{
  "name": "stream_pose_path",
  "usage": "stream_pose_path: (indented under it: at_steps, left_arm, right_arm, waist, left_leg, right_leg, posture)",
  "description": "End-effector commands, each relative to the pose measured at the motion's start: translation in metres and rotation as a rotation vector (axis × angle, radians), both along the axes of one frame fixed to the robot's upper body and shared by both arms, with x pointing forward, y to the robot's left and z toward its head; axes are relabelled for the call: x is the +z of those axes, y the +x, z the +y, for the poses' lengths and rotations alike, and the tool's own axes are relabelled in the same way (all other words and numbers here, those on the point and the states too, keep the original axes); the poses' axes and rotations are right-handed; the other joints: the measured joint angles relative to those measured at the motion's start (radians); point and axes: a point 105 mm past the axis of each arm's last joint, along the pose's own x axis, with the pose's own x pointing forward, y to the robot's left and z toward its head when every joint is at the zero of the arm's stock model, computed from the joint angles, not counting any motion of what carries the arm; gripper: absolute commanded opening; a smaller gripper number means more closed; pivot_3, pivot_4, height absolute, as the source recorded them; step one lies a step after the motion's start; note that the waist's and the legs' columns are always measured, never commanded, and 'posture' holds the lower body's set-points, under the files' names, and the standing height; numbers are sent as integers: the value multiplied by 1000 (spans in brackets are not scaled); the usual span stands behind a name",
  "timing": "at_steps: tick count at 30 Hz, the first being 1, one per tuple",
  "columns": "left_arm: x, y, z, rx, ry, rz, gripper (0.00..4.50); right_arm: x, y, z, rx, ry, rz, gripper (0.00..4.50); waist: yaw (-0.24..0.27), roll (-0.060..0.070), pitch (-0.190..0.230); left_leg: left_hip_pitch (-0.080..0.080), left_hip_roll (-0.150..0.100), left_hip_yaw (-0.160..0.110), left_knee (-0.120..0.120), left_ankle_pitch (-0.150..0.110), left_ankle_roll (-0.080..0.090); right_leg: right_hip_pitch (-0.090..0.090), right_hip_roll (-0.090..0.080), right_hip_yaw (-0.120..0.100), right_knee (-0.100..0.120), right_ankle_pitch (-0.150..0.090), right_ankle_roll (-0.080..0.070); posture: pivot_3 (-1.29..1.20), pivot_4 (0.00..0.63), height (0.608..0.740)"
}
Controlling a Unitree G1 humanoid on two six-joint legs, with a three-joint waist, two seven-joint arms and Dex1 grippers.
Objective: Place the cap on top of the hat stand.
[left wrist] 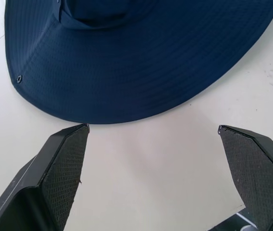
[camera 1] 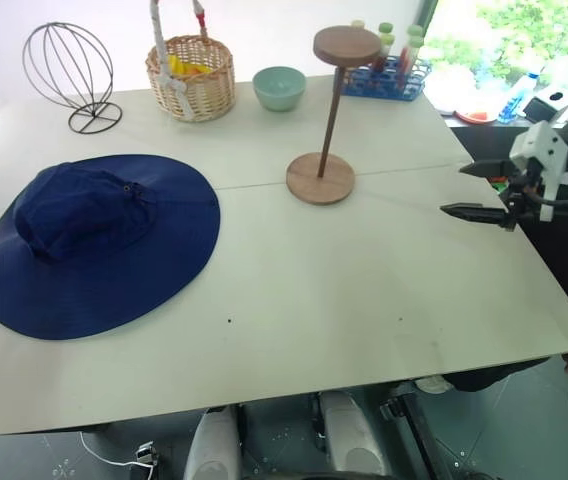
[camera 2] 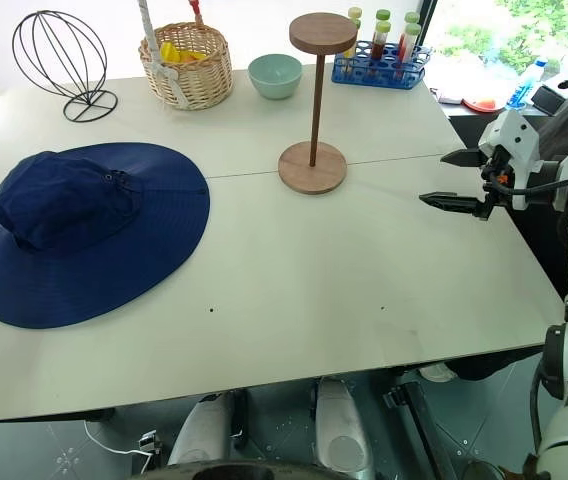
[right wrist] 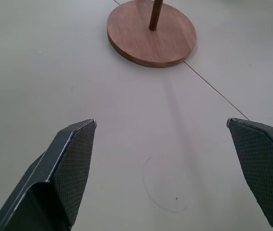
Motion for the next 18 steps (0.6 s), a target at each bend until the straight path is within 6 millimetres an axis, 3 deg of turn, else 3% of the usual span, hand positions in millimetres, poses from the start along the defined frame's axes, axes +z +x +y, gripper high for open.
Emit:
stream_pose_path:
  at_steps: [1,5,10,14,18]
  left_arm:
    - [2,7,-1,-17,38,-13,4480]
    - [2,21,-16,-99,112,-39,4480]
    - [-4,37,-40,-254,332,-84,4480]
    - [-12,47,-58,-388,500,-113,4480]
    - [-20,57,-76,-451,558,-180,4480]
  right_arm:
    - [23,2,3,6,21,-80,4500]
    - [26,-3,14,66,35,-46,4500]
    - [40,-18,46,175,100,-55,4500]
    - [38,-47,81,286,183,17,4500]
    - [35,-75,105,347,214,61,4500]
  waist:
    - [0,0,0]
    - [0,0,0]
    - [1,1,0]
    - [7,0,-1]
    - [17,1,-1]
  left_leg:
    - [0,0,0,0,0,0]
    - [1,0,0,1,0,0]
    - [1,0,0,1,0,0]
    - [1,1,0,1,0,0]
    - [1,1,0,3,0,0]
  right_leg:
    - [0,0,0,0,0,0]
    - [0,0,0,2,0,0]
    - [1,1,0,3,0,0]
    - [1,1,0,4,0,0]
    - [1,1,0,4,0,0]
  posture:
    - [0,150,740]
    - [0,150,740]
    - [0,150,740]
    - [0,150,740]
    - [0,150,740]
